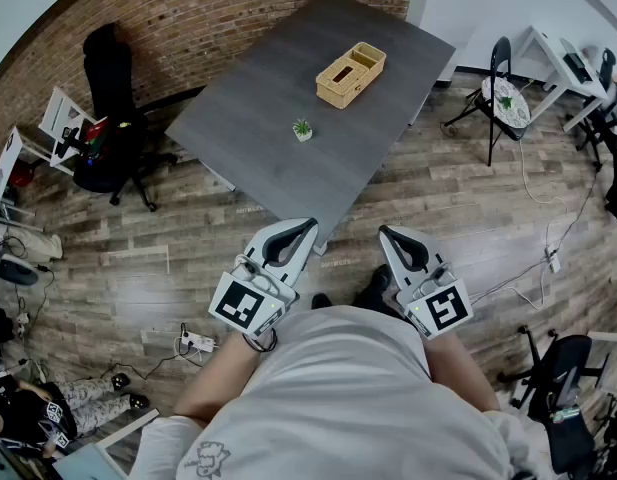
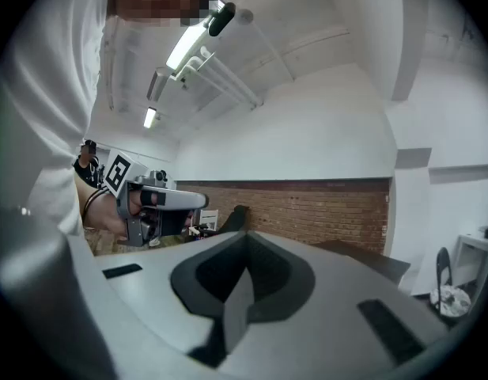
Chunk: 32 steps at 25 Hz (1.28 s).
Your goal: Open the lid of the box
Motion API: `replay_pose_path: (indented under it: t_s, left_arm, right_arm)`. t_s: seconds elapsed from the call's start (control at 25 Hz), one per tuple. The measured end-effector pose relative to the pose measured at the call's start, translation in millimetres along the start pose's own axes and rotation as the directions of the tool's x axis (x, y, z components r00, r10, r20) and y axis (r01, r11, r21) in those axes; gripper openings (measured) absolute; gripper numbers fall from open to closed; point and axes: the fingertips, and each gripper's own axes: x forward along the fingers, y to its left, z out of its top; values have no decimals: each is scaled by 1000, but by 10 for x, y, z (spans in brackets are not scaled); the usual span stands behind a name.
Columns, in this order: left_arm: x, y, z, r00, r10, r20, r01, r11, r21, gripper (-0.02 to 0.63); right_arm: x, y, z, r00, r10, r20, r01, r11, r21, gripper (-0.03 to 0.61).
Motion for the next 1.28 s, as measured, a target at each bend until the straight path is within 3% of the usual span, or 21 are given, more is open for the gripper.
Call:
replay_pose_path:
  t_s: [0.68, 1.16, 1.28]
  left_arm:
    - [150, 19, -16, 1000, 0, 11, 1, 1000, -13, 11]
    - [621, 105, -217, 999, 22, -42, -25, 998, -59, 11]
    - [817, 121, -283, 998, 28, -57, -32, 997, -72, 11]
  right_arm:
    - [32, -161, -61, 1000, 2, -1, -2, 1000, 4, 3]
    - [164, -669, -290, 998, 8, -62, -5, 999, 38, 6]
    - [187, -857, -375, 996, 14, -83, -9, 998, 60, 51]
